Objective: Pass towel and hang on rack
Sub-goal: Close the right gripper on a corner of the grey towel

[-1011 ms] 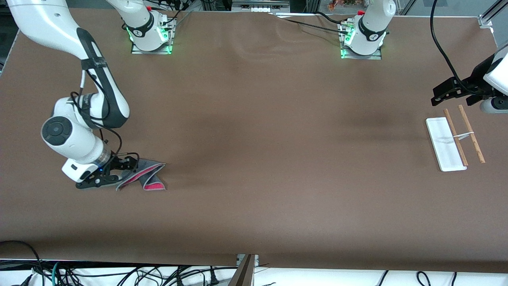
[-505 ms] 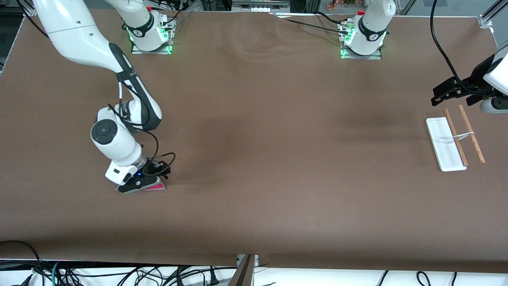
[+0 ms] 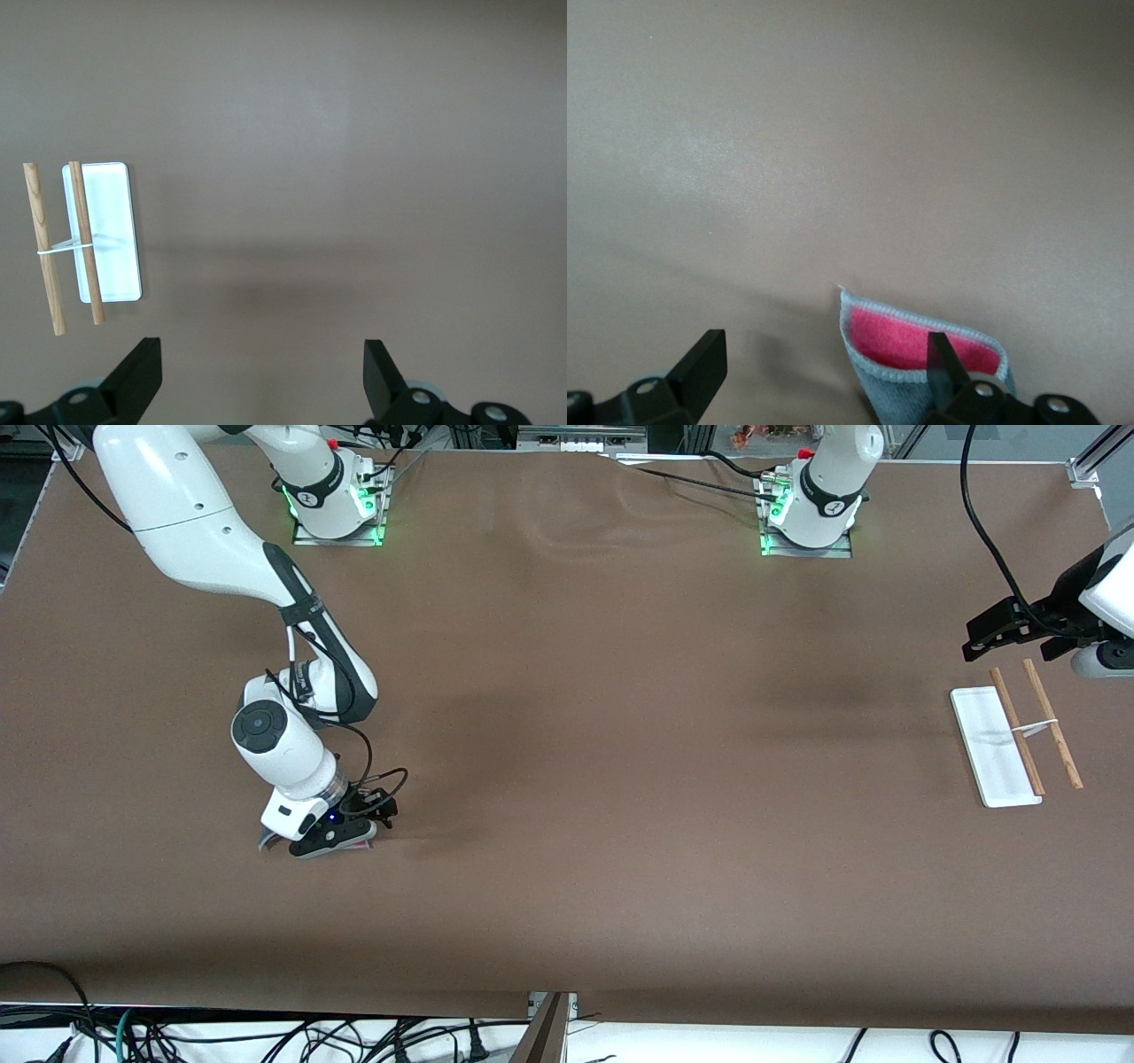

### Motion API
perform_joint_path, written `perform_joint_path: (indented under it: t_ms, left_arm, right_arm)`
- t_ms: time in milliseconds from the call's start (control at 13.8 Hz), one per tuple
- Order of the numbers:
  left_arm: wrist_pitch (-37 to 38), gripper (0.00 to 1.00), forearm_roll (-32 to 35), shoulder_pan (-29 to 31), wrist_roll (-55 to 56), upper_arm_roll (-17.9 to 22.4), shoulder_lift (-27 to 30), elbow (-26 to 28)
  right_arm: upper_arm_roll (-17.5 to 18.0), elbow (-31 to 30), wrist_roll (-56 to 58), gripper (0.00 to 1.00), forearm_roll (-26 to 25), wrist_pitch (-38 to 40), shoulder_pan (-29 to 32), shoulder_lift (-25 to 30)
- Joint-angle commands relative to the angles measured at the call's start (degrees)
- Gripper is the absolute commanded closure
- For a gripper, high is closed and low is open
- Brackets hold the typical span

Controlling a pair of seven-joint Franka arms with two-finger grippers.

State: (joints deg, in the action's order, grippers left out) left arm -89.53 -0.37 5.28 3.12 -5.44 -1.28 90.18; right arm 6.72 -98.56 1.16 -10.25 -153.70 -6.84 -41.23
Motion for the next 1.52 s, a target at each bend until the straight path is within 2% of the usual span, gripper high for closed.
perform_joint_path:
  t_ms: [0,794,866,1011,1083,1444]
  left_arm:
    - [0.67,0.0,0.01,0.26,-1.18,-0.1,-0.83,-1.77]
    - [0.67,0.0,0.01,0.26,-1.18,-0.1,-0.83,-1.77]
    - [0.67,0.0,0.01,0.26,-1.18,-0.1,-0.83,-1.77]
    - [0.67,0.0,0.01,0.26,-1.18,-0.1,-0.83,-1.77]
    - [0.67,0.0,0.01,0.26,-1.18,-0.19,-0.83,-1.77]
    - [0.76,0.0,0.02,0.26,-1.1,-0.36,-0.74,-1.77]
  right_arm:
    - [0.22,0.91,1.47,0.01,-1.35,-0.46,0.42,-0.78]
    - [0.05,0.83,1.56,0.02,-1.43,-3.36,0.51,-2.1]
    - [0.05,0.82,1.56,0.07,-1.43,-3.36,0.51,-2.19]
    - [0.05,0.82,1.65,0.35,-1.43,-3.36,0.51,-2.19]
    - [0.05,0.82,1.56,0.41,-1.43,-3.36,0.51,-2.19]
    - [-0.04,0.82,1.74,0.43,-1.52,-3.28,0.6,-2.28]
